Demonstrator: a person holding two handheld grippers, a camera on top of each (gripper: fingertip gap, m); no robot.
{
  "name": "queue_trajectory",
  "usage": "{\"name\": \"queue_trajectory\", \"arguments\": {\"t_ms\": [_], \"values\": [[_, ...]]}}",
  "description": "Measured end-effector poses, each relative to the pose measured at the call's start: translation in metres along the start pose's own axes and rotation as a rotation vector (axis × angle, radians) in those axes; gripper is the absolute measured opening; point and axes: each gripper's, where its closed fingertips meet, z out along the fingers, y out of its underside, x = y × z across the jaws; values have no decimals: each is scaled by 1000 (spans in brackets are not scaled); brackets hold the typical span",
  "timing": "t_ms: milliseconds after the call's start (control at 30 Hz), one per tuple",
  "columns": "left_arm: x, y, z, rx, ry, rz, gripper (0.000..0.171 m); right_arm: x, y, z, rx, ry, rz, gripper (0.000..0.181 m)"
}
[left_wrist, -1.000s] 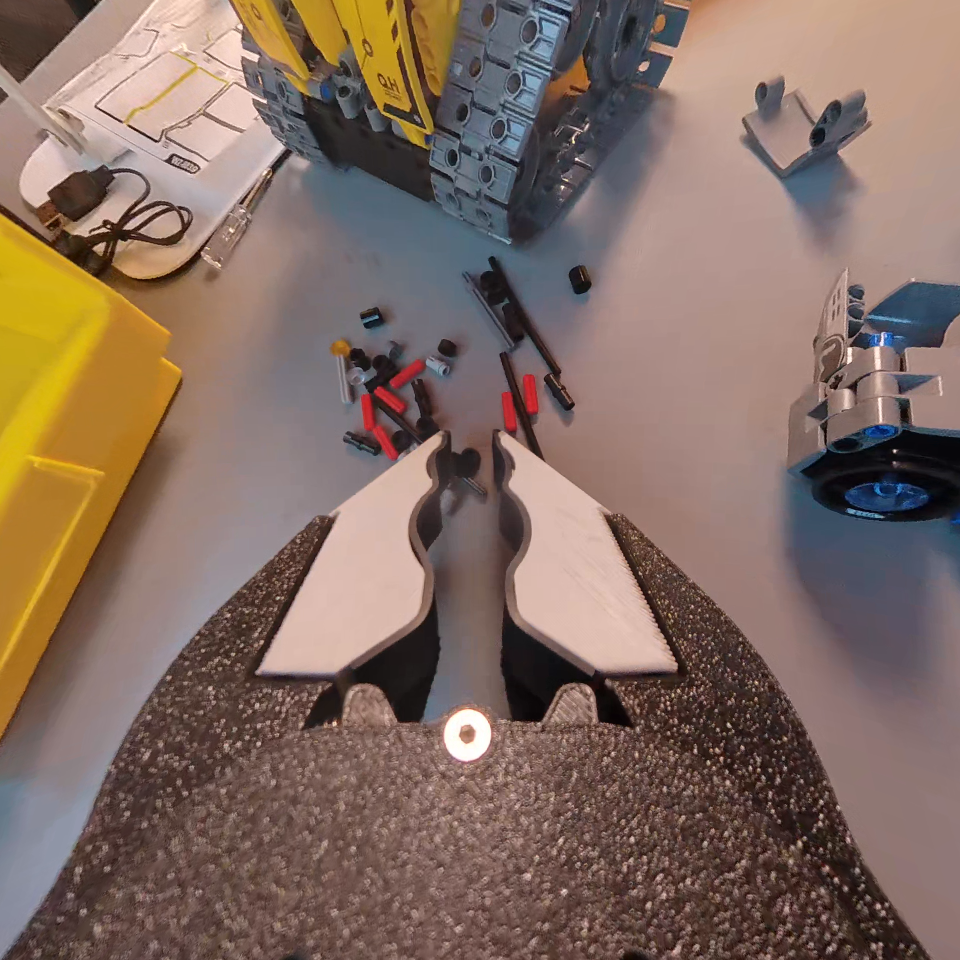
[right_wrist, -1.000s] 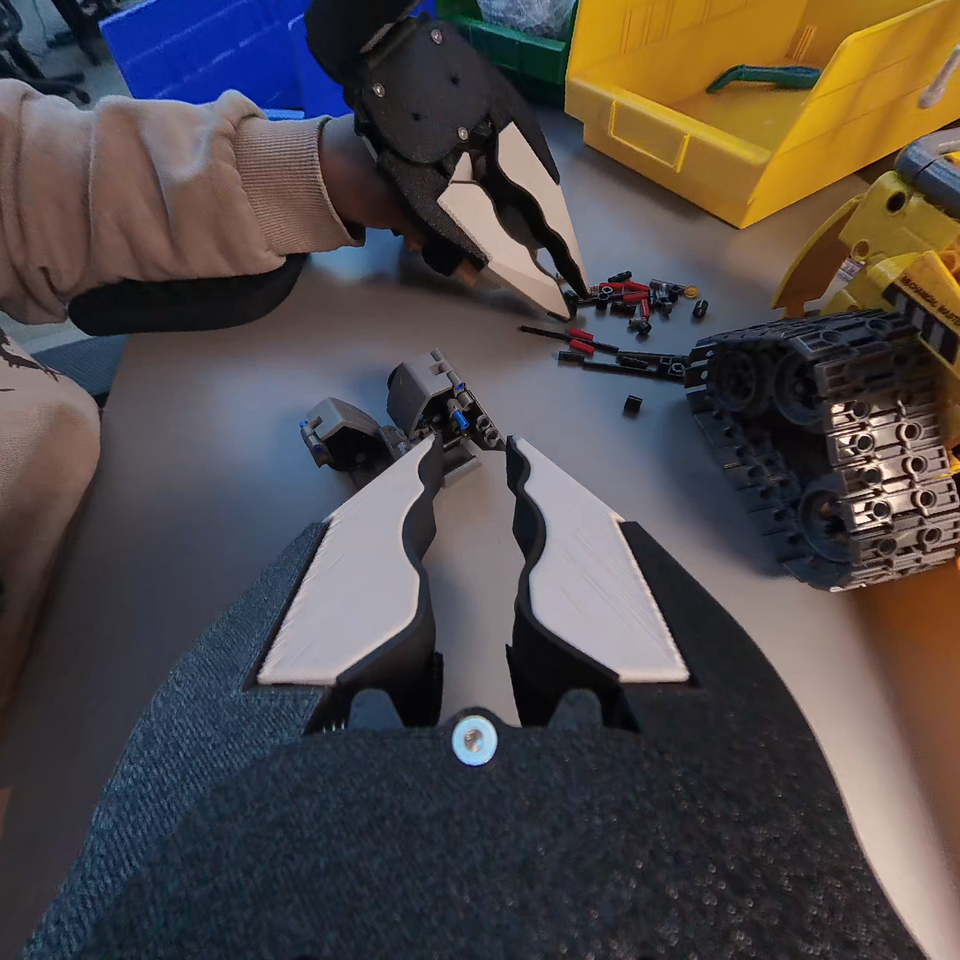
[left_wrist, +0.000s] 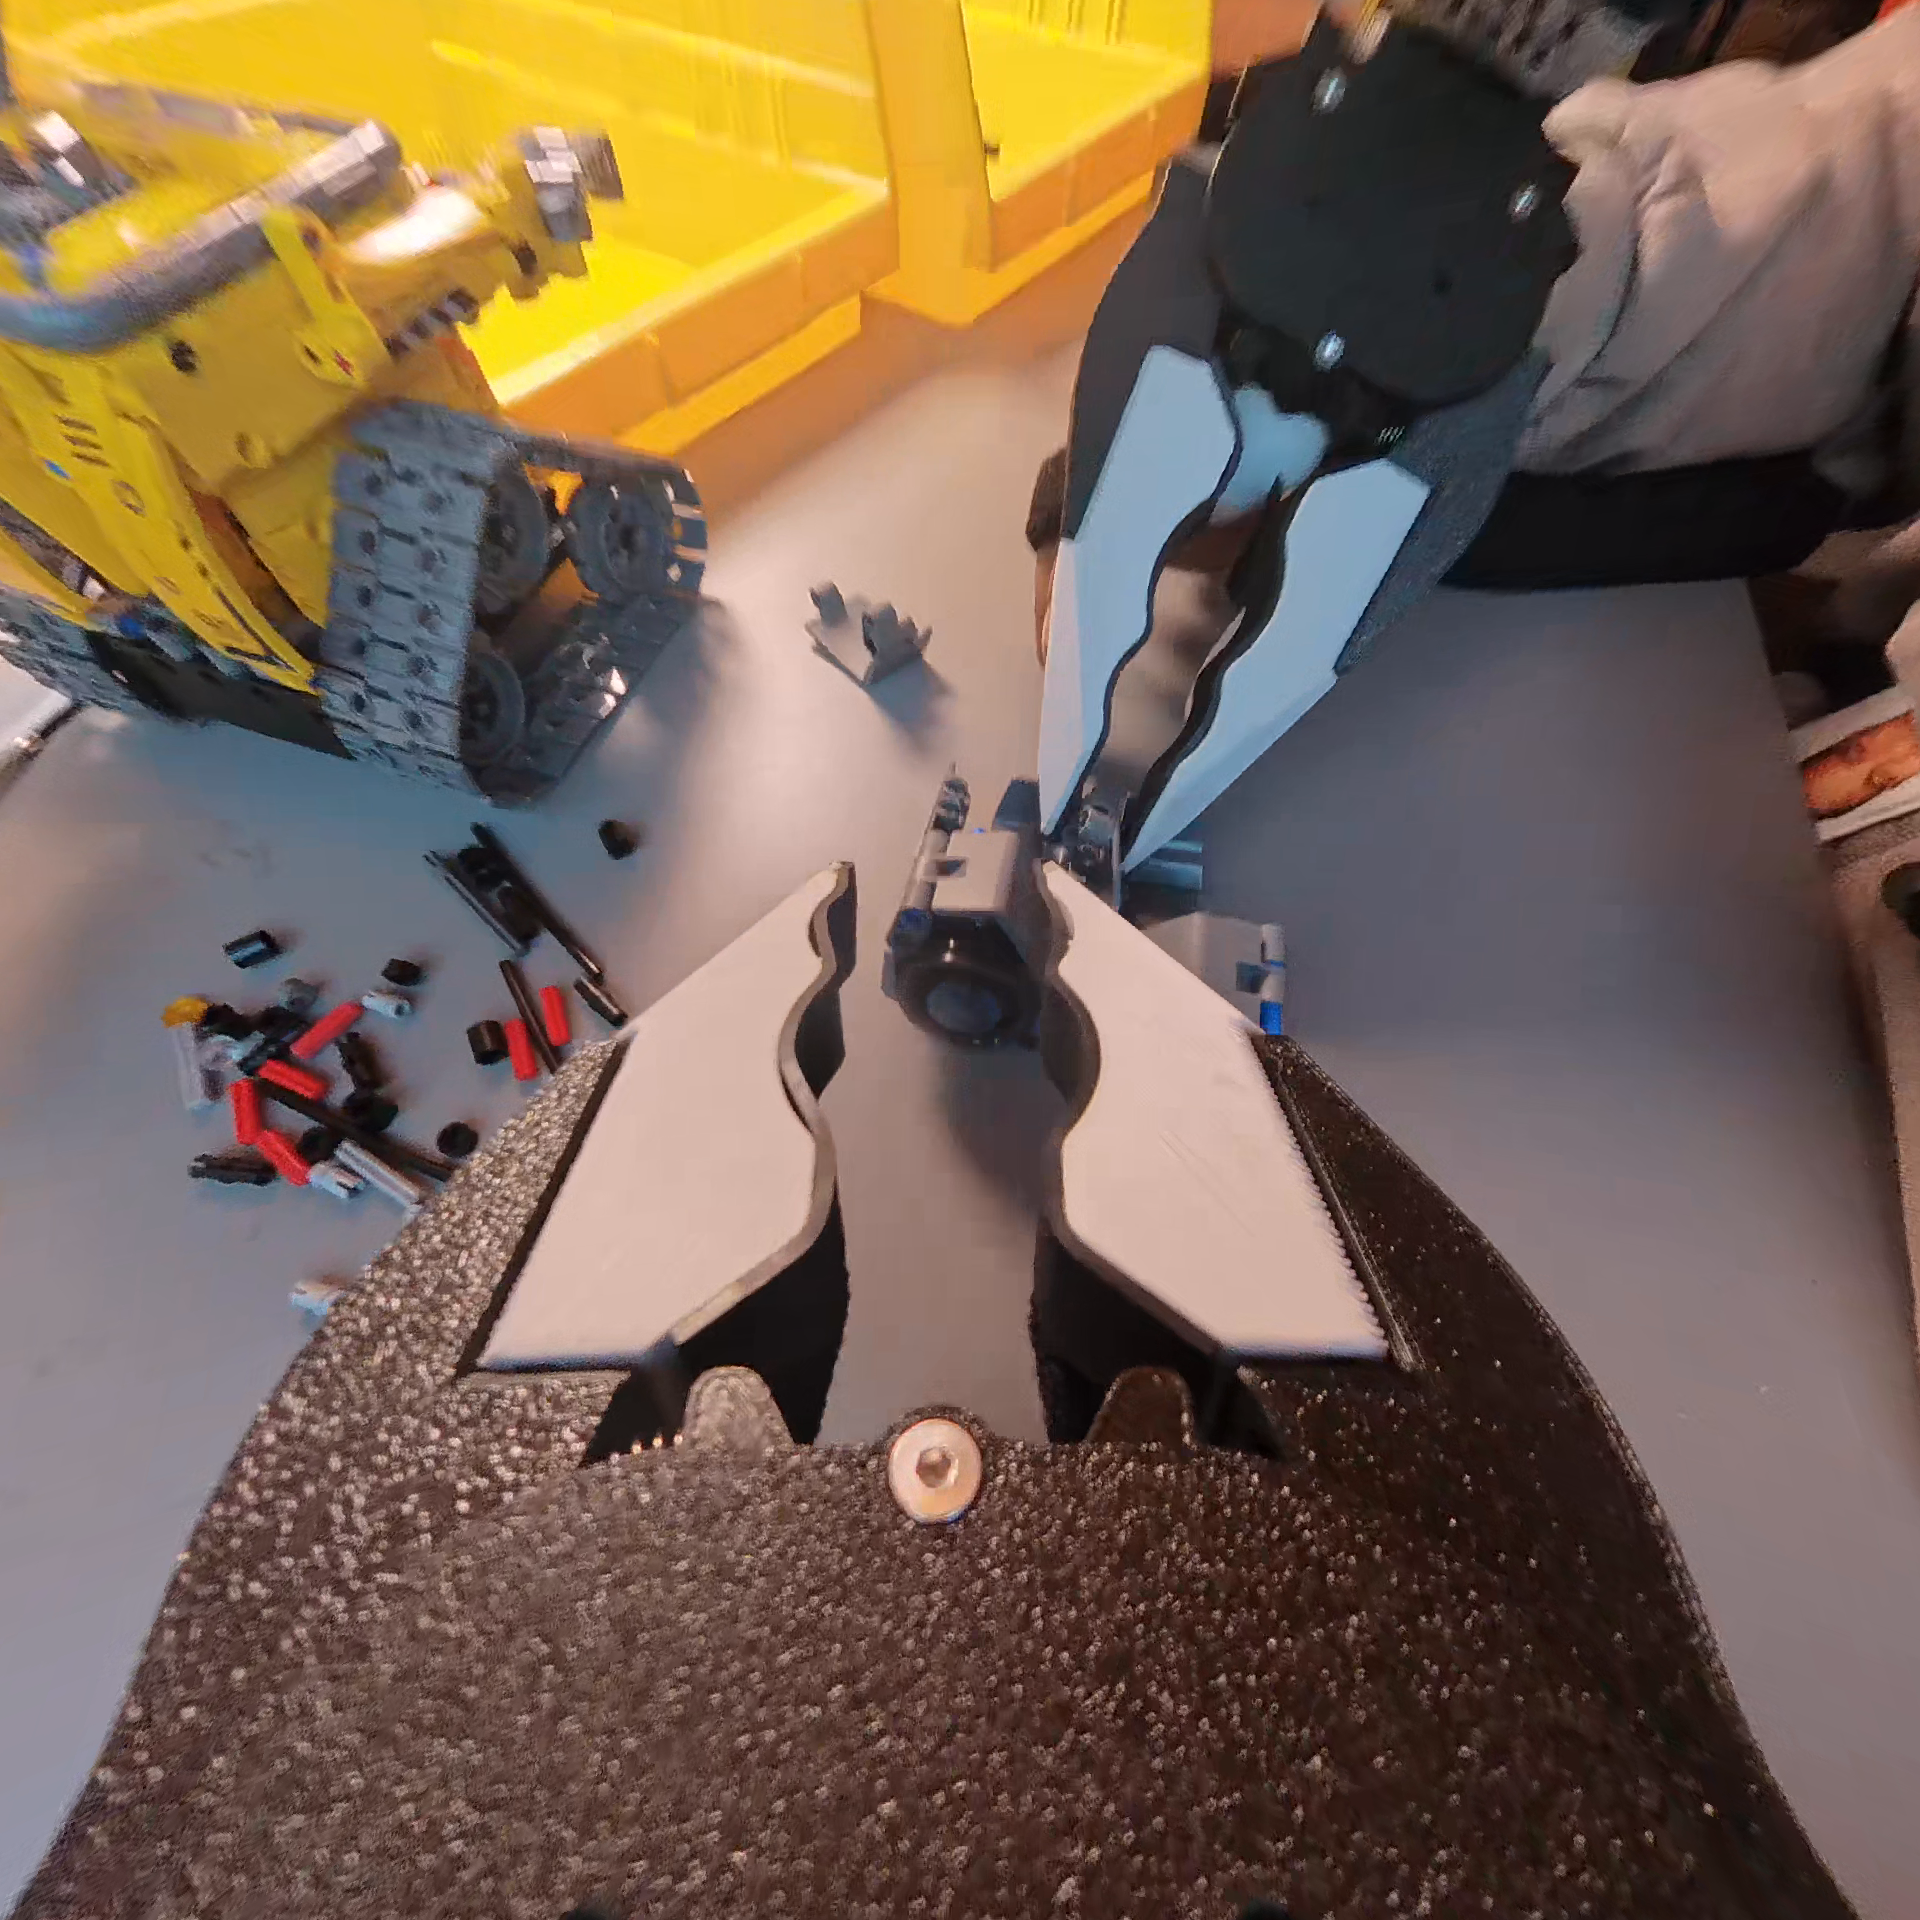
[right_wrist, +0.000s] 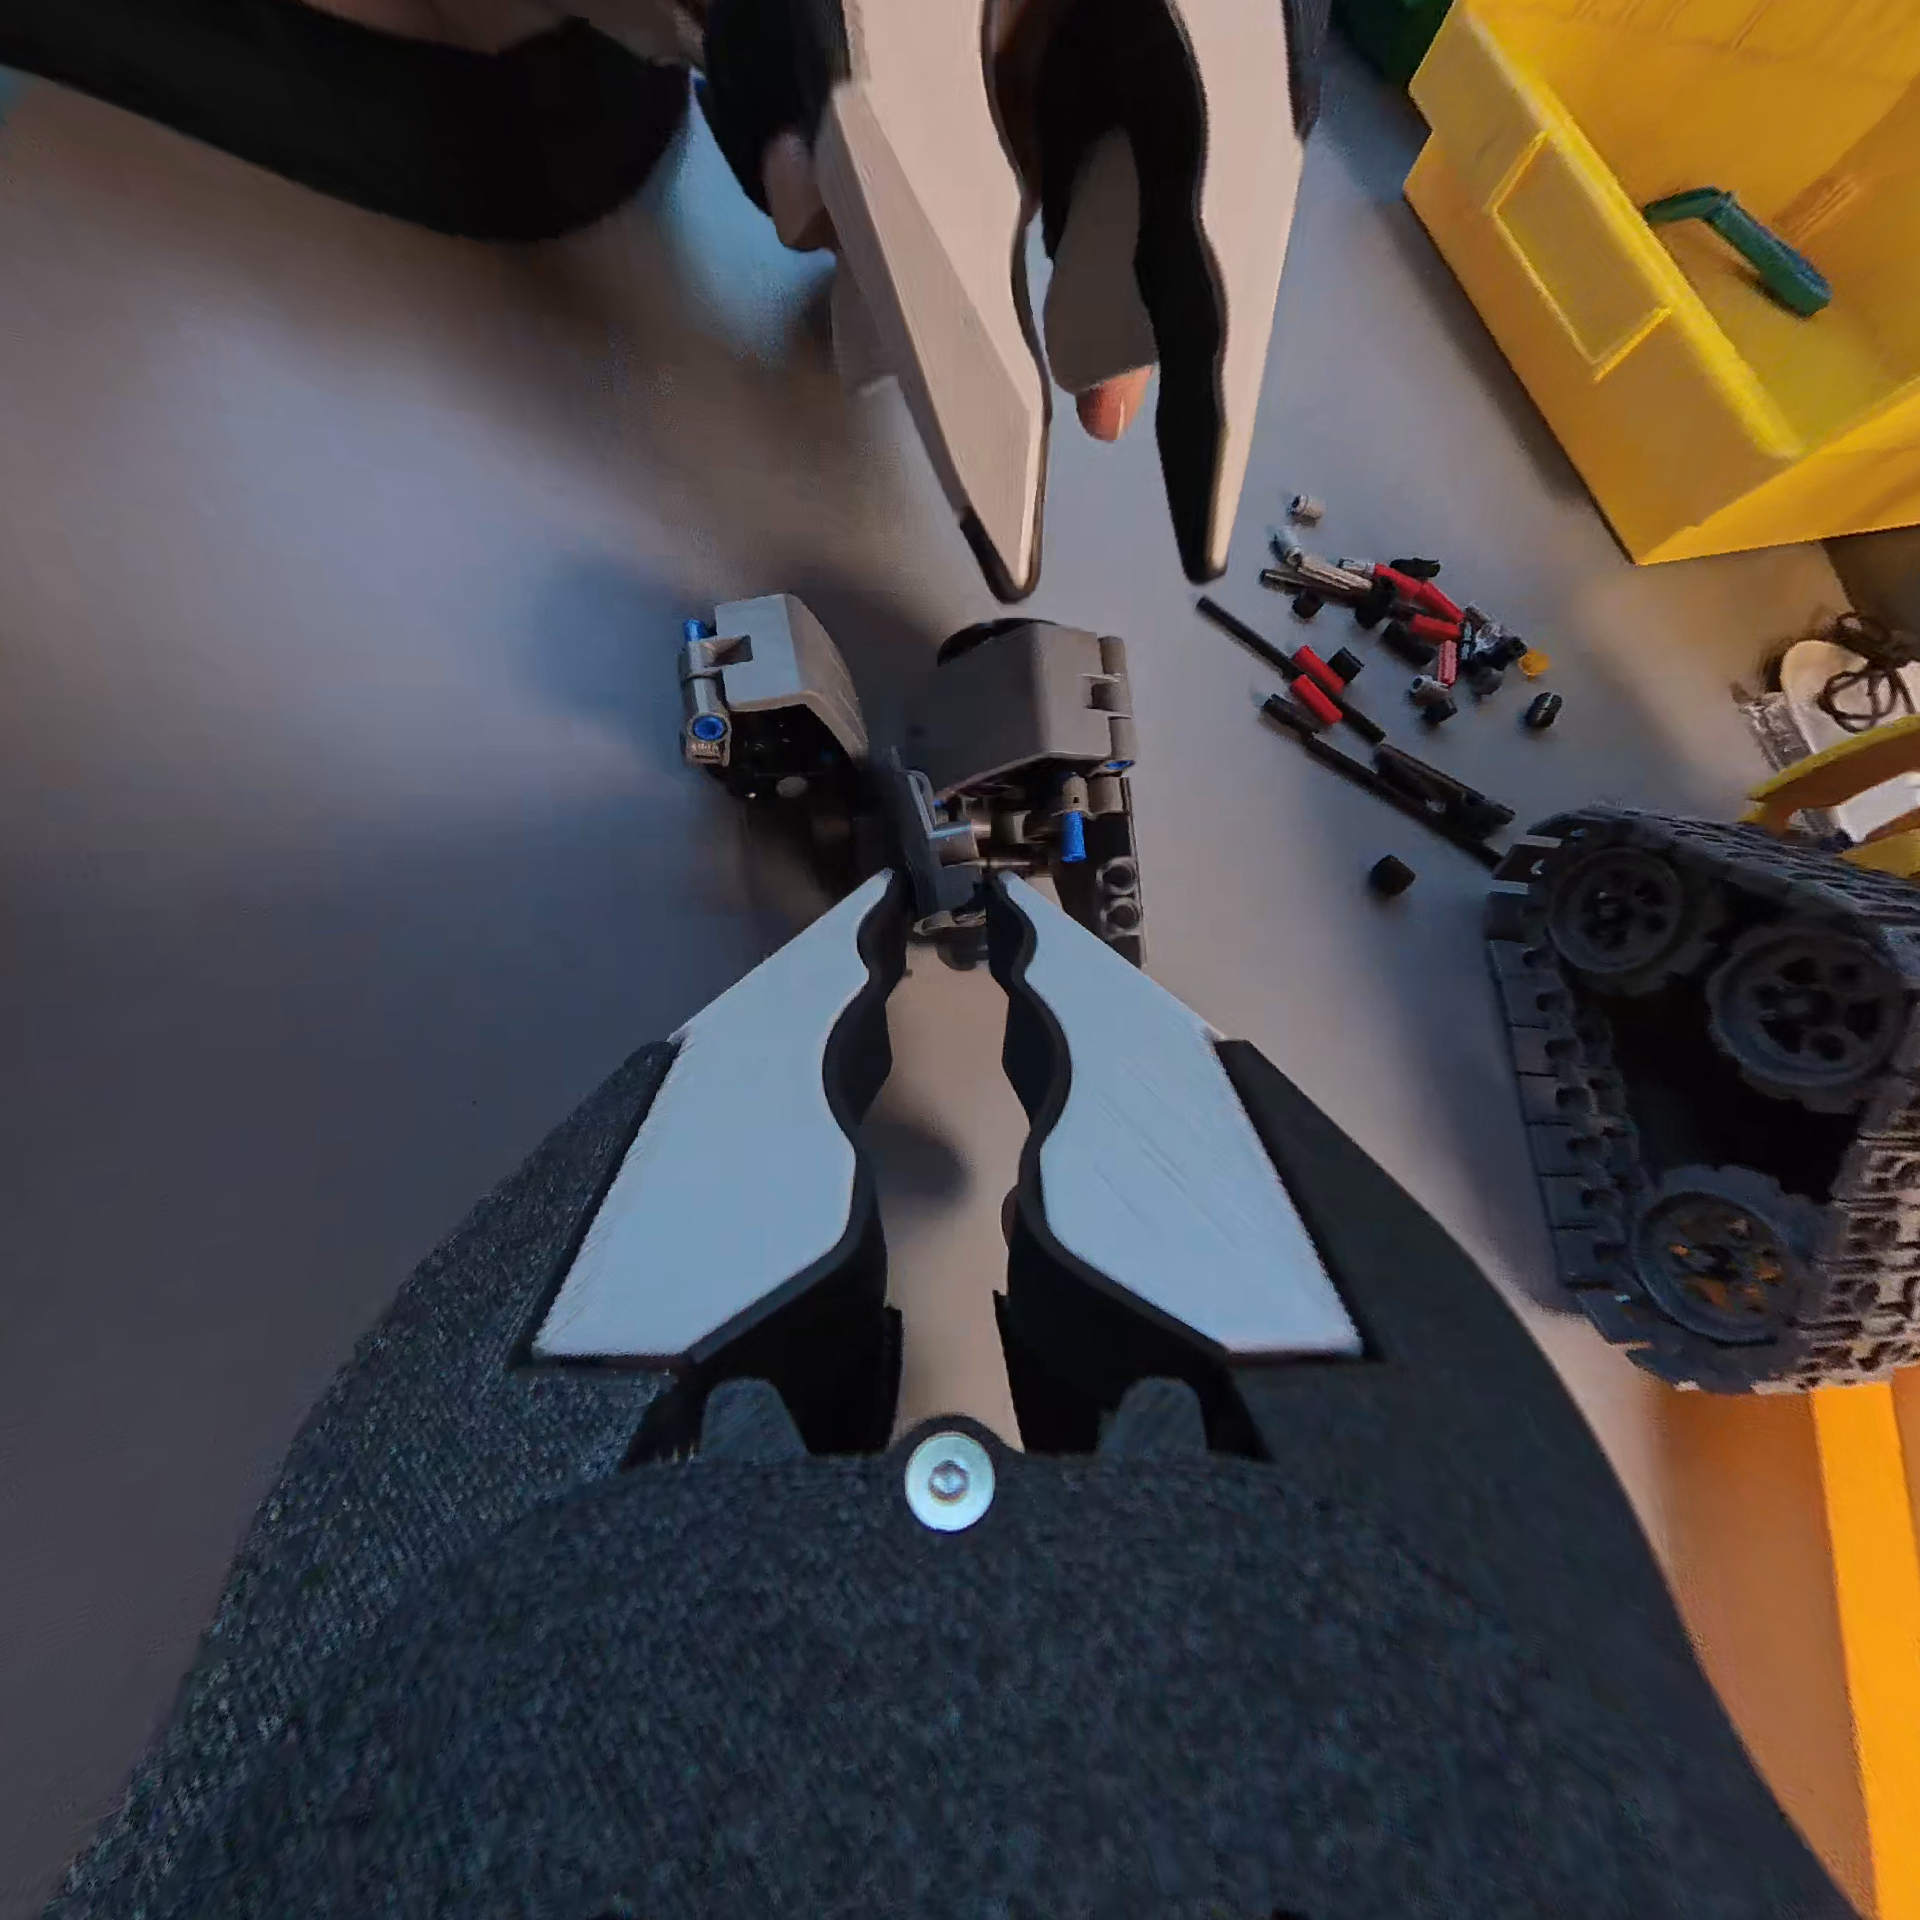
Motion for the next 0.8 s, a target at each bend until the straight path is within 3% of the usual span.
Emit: {"name": "queue_trajectory", "arguments": {"t_ms": [100,167,300,400,500,700,800], "values": [[13,-23,-16,118,73,-1,35,5,-8,-8,74,-36,122,14],[33,-18,-16,88,182,4,39,11,-13,-12,121,-54,213,14],[29,-2,-1,1,110,68,40,12,-26,-22,230,-171,428,14],[31,-17,-3,91,133,20,30,12,-38,-29,319,-241,547,15],[36,-27,-4,145,140,29,6,7,-45,-31,348,-280,555,15],[36,-41,-10,235,184,-55,5,11,-55,-38,425,-278,553,15],[35,-48,-15,272,93,103,5,15,-50,-39,403,-161,382,19]]}}
